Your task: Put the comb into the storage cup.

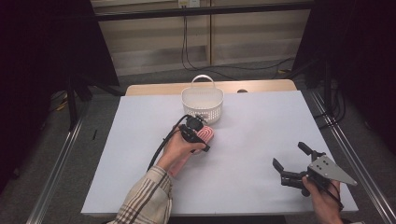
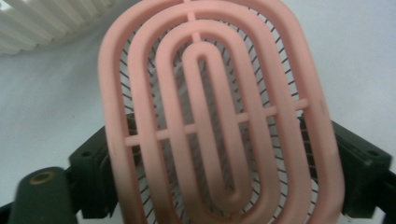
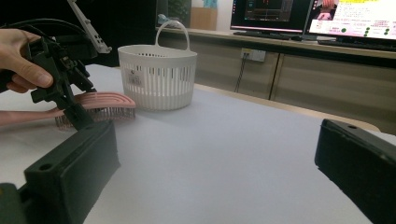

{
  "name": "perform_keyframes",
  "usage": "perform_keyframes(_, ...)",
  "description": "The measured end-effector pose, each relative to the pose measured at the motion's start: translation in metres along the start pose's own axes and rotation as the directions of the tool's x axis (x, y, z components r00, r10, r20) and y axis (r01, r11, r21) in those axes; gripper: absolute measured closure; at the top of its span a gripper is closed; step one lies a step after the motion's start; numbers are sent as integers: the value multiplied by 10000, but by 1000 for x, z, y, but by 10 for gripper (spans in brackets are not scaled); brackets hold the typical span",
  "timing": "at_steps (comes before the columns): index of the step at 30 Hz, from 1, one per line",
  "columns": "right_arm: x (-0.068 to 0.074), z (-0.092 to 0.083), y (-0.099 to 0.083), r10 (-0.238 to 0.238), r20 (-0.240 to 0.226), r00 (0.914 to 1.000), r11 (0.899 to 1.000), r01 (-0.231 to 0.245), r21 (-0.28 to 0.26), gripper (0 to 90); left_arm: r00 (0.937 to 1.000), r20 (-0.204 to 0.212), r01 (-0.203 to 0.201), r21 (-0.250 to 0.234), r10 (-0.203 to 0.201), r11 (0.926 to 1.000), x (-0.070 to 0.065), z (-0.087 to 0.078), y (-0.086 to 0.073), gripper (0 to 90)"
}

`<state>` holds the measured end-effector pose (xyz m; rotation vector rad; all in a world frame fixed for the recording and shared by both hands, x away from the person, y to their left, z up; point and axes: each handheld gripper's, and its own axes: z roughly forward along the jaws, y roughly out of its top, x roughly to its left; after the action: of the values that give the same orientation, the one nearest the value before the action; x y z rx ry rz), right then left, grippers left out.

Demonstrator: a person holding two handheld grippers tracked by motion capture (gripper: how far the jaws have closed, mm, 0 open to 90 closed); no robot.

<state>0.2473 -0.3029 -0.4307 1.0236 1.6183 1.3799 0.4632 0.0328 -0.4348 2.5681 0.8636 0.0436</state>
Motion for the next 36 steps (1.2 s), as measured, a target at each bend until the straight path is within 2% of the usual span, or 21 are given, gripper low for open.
perform_keyframes(4, 0, 0, 0, -2, 21, 10000, 10000, 2, -3, 0, 10000, 95, 6, 59, -6, 10000, 2, -1, 0, 158)
perform_keyframes(8, 0, 0, 0, 17, 50, 10000, 10000, -17, -8, 0, 9995, 148, 288, -77, -287, 9996, 2, -1, 0, 162)
perform_keyframes(13, 0, 0, 0, 19, 54, 10000, 10000, -19, -10, 0, 9991, 290, 304, 18, -305, 9995, 3, -3, 0, 169)
perform_keyframes(14, 0, 0, 0, 20, 59, 10000, 10000, -20, -7, 0, 9994, 287, 209, 96, -211, 9997, 3, -4, 0, 170)
perform_keyframes(17, 0, 0, 0, 21, 63, 10000, 10000, -21, -7, 0, 9982, 437, 403, -65, -400, 9992, 4, -4, -1, 172)
perform_keyframes(19, 0, 0, 0, 24, 48, 10000, 10000, -24, 4, 0, 9981, 553, 266, 46, -268, 9996, 6, -5, -1, 173)
perform_keyframes(20, 0, 0, 0, 19, 59, 10000, 10000, -19, -13, 0, 9975, 610, 362, -30, -359, 9993, 6, -5, -2, 174)
perform_keyframes(28, -1, 0, 0, 21, 66, 10000, 10000, -21, -4, 0, 9973, 673, 293, 37, -295, 9996, 6, -5, -2, 178)
perform_keyframes(32, -1, 0, 0, 24, 78, 10000, 10000, -24, -5, 0, 9964, 682, 510, 49, -512, 9987, 7, -6, -2, 180)
perform_keyframes(34, -1, 0, 0, 28, 67, 10000, 10000, -28, -12, 0, 9947, 681, 772, -41, -768, 9970, 6, -6, -2, 181)
perform_keyframes(36, -1, 0, 0, 24, 68, 10000, 10000, -24, -14, 0, 9956, 624, 692, 77, -696, 9976, 7, -6, -2, 182)
